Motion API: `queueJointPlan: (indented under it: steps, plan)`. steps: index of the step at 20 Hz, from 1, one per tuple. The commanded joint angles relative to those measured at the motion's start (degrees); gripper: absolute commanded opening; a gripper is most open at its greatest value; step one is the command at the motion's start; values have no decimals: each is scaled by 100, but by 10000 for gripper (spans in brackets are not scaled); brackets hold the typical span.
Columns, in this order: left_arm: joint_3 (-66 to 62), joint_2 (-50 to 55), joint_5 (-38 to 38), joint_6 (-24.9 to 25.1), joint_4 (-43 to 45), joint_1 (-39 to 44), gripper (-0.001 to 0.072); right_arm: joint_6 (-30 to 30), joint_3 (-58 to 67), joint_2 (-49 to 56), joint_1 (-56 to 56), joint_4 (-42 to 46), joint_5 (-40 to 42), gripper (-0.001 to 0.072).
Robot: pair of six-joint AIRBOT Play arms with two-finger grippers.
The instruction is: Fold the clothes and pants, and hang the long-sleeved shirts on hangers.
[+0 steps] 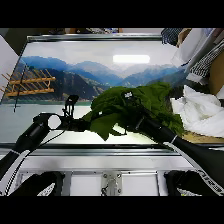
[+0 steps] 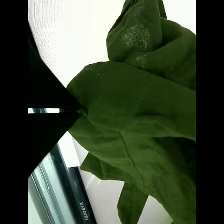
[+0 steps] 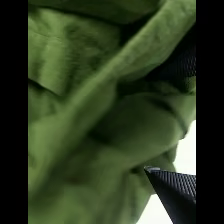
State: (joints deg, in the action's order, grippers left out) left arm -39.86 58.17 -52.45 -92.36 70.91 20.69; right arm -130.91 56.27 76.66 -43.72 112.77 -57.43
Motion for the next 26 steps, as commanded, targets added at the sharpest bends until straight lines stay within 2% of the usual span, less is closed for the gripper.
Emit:
queueJointPlan:
  steps: [1, 2, 3, 4, 5, 8, 10, 12, 16, 20, 23, 25, 26]
  plan:
    - [2, -2, -7, -4, -7, 4, 11, -584, 7, 245, 70, 151, 472, 581]
    - [2, -2, -9, -4, -2, 4, 11, -581, 7, 264, 72, 162, 466, 522]
    - [0, -2, -4, -4, 7, 4, 11, -535, 13, 254, 76, 170, 439, 268]
    - [-31, -11, -24, -2, 20, -7, 11, -317, 24, 173, 96, 181, 396, 76]
    - [-166, -15, -129, 2, 17, -85, 11, -138, 76, 55, 138, 195, 326, 19]
    - [-1307, -61, -717, 109, 0, -638, 11, 933, 682, -616, 455, 214, -223, 17]
    - [-2500, -262, -909, 109, -57, -962, 11, 1692, 1512, -1191, 686, 203, -603, 16]
    - [-3888, -470, -883, 109, -57, -1056, 11, 2105, 2656, -1626, 866, 101, -892, 16]
    - [-6795, -442, -776, 332, -37, -601, 11, 2122, 4951, -2037, 887, -269, -708, 15]
    - [-8782, 0, -278, 688, -31, 103, 10, 2122, 6083, -2155, 887, -1263, 197, 15]
    - [-8631, -52, 678, 868, 22, 348, 11, 2107, 6092, -2238, 887, -1799, 844, 15]
    - [-7877, -350, 1515, 901, 208, 332, 10, 1899, 6078, -2173, 890, -1777, 800, 15]
    - [-7514, -466, 1744, 734, 472, 262, 10, 1770, 6078, -2096, 894, -1639, 673, 15]
